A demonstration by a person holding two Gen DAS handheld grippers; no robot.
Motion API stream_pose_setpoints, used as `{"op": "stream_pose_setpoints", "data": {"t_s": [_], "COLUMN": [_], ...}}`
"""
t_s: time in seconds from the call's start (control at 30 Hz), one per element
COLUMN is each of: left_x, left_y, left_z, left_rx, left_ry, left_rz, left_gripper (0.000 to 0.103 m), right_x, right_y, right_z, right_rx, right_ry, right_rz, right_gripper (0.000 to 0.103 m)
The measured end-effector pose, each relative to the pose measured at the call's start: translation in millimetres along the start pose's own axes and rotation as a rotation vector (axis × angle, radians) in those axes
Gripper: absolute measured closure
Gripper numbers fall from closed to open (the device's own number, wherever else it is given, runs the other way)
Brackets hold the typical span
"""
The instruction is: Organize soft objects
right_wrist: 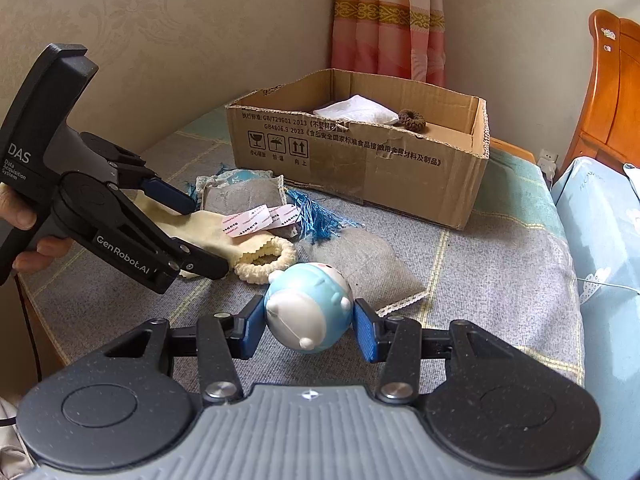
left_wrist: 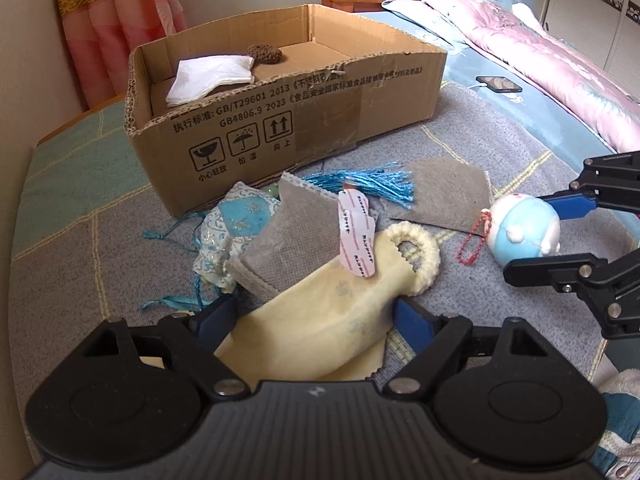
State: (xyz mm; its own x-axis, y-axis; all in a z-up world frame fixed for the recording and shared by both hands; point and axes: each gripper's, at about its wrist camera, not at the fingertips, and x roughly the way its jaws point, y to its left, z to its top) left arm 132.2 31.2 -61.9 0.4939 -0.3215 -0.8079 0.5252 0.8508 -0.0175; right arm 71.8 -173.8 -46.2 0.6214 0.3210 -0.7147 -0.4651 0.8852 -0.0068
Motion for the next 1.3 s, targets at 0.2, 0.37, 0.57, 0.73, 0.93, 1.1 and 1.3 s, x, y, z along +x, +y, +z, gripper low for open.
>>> {"op": "stream_pose_setpoints", "data": {"t_s": [0.2, 0.37, 0.57, 0.73, 0.93, 1.1, 1.3], "left_x": [-4.4, -6.5, -1.5, -11.0, -26.4, -29.7, -28.9], "left_y": [-7.9, -9.4, -5.6, -8.1, -9.6, -7.8, -11.7], "left_z": [-0.4, -2.9, 4.2, 1.6, -5.7, -14.0, -21.3], "left_rx": [0.027, 0.062, 0.081, 0.058, 0.026, 0.01, 0.022], "left_ry": [0.032, 0.045, 0.037, 0.044, 0.036, 0.05, 0.067], "left_rz": [-0.098, -0.093, -0.03, -0.014, 0.013, 0.01, 0.025], "left_gripper": [0.018, 0.019, 0.033, 0.077, 0.081, 0.075, 0.078], "right_x": [-0.1, 0.1, 1.0, -1.8, -3.5, -7.2, -9.2], "right_y": [-2.6, -4.0, -3.1, -1.8, -2.9, -3.3, -1.5], "right_z": [-2.6, -3.2, -3.0, -3.4, -2.1, -1.9, -3.0], "right_rx": [0.021, 0.021, 0.024, 0.016, 0.006, 0.002, 0.002], "right_ry": [0.002, 0.005, 0.003, -0.001, -0.006, -0.016, -0.021], "right_rz": [0.003, 0.004, 0.008, 0.008, 0.003, 0.001, 0.007], "right_gripper": [0.051, 0.051, 0.051, 0.051, 0.051, 0.051, 0.051]}}
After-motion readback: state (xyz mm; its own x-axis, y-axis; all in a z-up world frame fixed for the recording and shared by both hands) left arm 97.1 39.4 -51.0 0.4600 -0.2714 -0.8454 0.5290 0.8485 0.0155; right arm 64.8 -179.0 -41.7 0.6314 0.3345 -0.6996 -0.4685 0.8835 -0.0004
